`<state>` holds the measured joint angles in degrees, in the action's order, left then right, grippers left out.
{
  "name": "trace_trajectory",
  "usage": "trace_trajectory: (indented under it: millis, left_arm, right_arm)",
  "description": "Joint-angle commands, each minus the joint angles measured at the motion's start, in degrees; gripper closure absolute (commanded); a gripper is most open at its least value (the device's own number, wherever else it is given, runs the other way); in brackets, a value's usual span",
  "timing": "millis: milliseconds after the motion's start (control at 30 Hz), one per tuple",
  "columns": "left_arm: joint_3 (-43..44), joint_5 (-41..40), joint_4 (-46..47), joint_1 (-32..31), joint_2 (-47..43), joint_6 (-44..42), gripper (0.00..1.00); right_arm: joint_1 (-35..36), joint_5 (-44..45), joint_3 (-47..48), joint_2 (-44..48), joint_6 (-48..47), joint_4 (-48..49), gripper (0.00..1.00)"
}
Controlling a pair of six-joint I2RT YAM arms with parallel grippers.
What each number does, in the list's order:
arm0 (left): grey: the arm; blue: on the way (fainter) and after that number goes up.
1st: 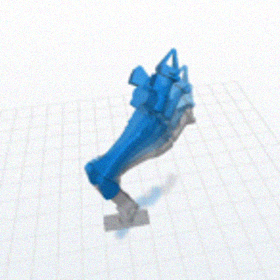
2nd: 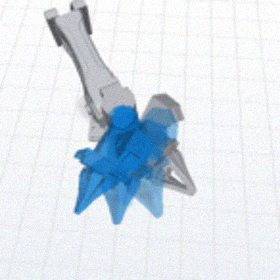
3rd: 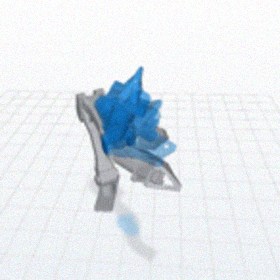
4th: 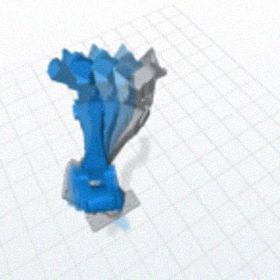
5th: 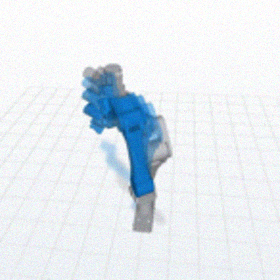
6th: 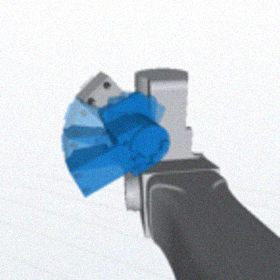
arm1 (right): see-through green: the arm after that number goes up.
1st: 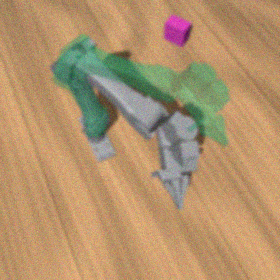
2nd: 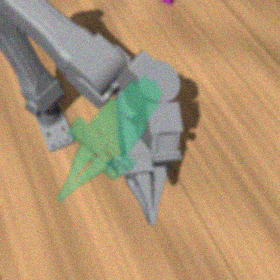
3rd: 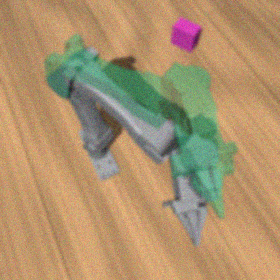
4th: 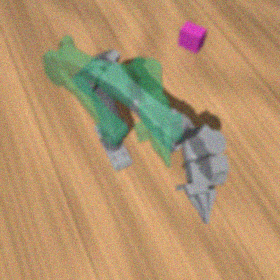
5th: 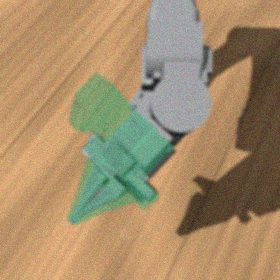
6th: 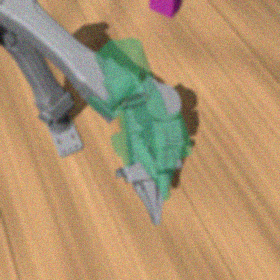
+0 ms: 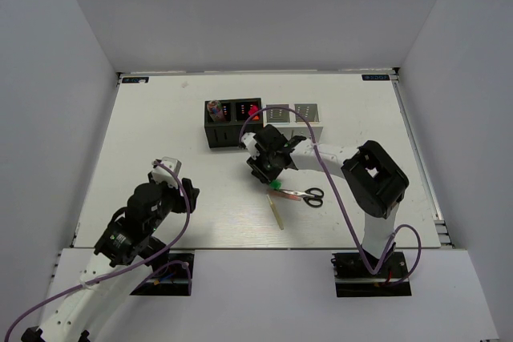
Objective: Sort the stationery into containers
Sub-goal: Pick up the pen from the center of the board.
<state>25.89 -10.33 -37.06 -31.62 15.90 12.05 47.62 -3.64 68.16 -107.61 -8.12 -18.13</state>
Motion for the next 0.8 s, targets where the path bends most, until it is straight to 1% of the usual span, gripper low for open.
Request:
trace_trajectory:
  millis: [0, 33, 67, 200, 233, 333, 467, 567, 633, 667, 733, 767]
  left_arm:
    - [-0.05, -1.10, -0.38, 0.24, -0.52, -0.36, 0.24]
    - [-0.05, -1.10, -0.38, 0.24, -0.52, -0.28, 0.24]
    - [-0.05, -1.19, -0.38, 0.24, -0.69, -0.28, 0.24]
    - [-0.14, -1.45, -0.38, 0.24, -0.61, -0.37, 0.24]
    - [-0.22, -1.62, -0.30, 0.24, -0.69, -0.36, 0.24]
    - [-0.14, -1.89, -0.38, 0.24, -0.87, -0.37, 0.24]
    - [-0.14, -2.24, -0.30, 0.15, -1.05, -0.37, 0.24]
    - [-0.31, -2.59, -0.38, 0.24, -1.05, -0.45, 0.24]
    - [-0.31, -2.42, -0.30, 0.24, -0.87, -0.36, 0.24]
    - [-0.31, -2.50, -0.38, 0.15, -0.96, -0.36, 0.24]
    - [-0.31, -2.59, -0.38, 0.15, -0.87, -0.37, 0.24]
    - [-0.31, -2.59, -0.47, 0.24, -0.70, -0.36, 0.24]
  right_arm:
    - [-0.06, -3.82, -0.05, -0.94, -1.28, -6.29, 1.00]
    - [-0.07, -5.05, 0.39, -0.67, -2.07, -6.83, 1.00]
    - [-0.15, -9.24, 0.92, -0.23, -2.51, -7.44, 1.00]
    - [-0.24, -15.24, 2.76, 4.51, -6.99, -8.85, 1.00]
    - [-0.16, -15.61, 3.38, 6.52, -7.78, -8.94, 1.00]
    - [-0.16, -15.96, 8.46, 8.55, -9.80, -11.04, 1.00]
    - [-0.07, -14.91, 15.49, 9.44, -11.04, -13.68, 1.00]
    - [-0.07, -11.23, 19.54, 10.05, -13.14, -14.56, 1.00]
    - [0.20, -7.19, 20.78, 9.97, -15.69, -14.91, 1.00]
    - [0.20, -6.39, 21.48, 9.71, -18.40, -15.00, 1.00]
    - [0.11, -2.54, 25.43, 9.09, -20.61, -16.66, 1.00]
    - [0.11, -1.47, 27.88, 7.87, -24.45, -17.28, 1.00]
